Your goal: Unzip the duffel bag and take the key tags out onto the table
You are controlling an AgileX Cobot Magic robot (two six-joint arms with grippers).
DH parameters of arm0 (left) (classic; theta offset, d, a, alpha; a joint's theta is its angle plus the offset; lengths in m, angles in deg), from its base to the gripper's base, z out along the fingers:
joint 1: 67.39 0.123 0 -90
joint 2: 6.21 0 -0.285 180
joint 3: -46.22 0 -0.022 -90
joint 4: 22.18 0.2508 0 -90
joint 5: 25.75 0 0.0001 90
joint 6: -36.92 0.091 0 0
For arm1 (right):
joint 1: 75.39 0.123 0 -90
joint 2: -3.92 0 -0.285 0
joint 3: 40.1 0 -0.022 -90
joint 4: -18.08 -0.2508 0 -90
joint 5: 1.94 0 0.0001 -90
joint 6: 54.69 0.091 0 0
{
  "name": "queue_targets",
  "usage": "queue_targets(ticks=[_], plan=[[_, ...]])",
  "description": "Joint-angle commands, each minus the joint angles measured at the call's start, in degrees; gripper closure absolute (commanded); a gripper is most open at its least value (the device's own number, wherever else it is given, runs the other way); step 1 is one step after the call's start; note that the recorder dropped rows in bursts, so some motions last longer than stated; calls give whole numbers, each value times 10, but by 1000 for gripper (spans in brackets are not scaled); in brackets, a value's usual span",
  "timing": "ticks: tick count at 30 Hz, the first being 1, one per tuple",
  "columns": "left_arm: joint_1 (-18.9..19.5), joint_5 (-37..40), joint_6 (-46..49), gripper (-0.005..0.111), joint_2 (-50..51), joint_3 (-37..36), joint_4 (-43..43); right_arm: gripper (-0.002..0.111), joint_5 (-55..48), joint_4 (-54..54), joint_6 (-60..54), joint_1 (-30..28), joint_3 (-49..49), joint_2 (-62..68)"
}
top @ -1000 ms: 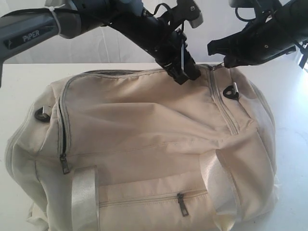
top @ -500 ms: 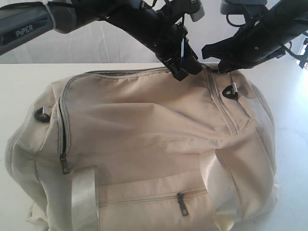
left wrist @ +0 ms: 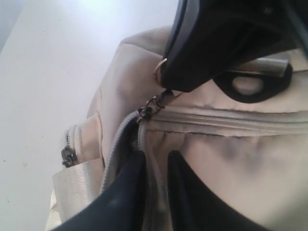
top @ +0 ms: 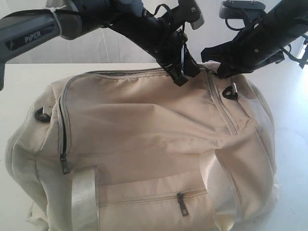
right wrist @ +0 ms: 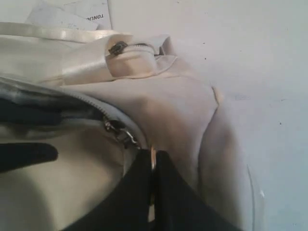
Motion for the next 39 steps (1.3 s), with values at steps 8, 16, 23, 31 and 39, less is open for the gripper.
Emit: queue_targets(ticks=[8, 16, 23, 31, 39], plan=[[0, -20, 2, 63, 22, 3, 24, 108, -12, -5, -10, -5, -2, -1], [0, -29, 2, 69, 21, 3, -33, 108, -12, -5, -9, -5, 1, -1], [0, -30, 1, 105, 21, 3, -55, 108, -32, -7, -10, -5, 4, 2], [2, -22, -7, 107, 8, 3, -72, 108, -55, -29, -27, -5, 25, -8], [25, 35, -14, 107, -13, 3, -77, 108, -51, -25, -28, -5, 40, -53]])
